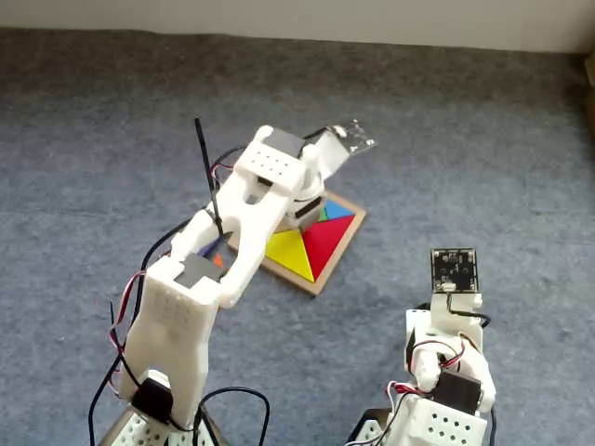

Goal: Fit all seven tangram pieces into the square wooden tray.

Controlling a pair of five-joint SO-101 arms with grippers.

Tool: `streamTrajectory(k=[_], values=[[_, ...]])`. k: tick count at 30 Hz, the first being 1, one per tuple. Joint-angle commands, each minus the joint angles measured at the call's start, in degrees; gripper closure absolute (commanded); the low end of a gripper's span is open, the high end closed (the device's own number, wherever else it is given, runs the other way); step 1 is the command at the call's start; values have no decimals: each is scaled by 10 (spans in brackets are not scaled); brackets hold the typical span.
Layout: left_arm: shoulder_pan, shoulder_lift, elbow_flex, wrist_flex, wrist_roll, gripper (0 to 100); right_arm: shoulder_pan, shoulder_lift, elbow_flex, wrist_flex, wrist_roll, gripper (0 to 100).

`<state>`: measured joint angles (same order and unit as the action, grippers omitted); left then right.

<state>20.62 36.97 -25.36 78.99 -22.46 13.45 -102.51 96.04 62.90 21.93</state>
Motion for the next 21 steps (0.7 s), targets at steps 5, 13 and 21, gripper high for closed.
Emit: streamTrajectory(k=[5,13,21], values=[[-15,-101,-91,122,30,818,7,-14,56,1,0,989],[-64,-190,-53,219,36,817,7,-14,56,1,0,989],[-119,-246,143,218,33,817,7,-14,56,1,0,989]])
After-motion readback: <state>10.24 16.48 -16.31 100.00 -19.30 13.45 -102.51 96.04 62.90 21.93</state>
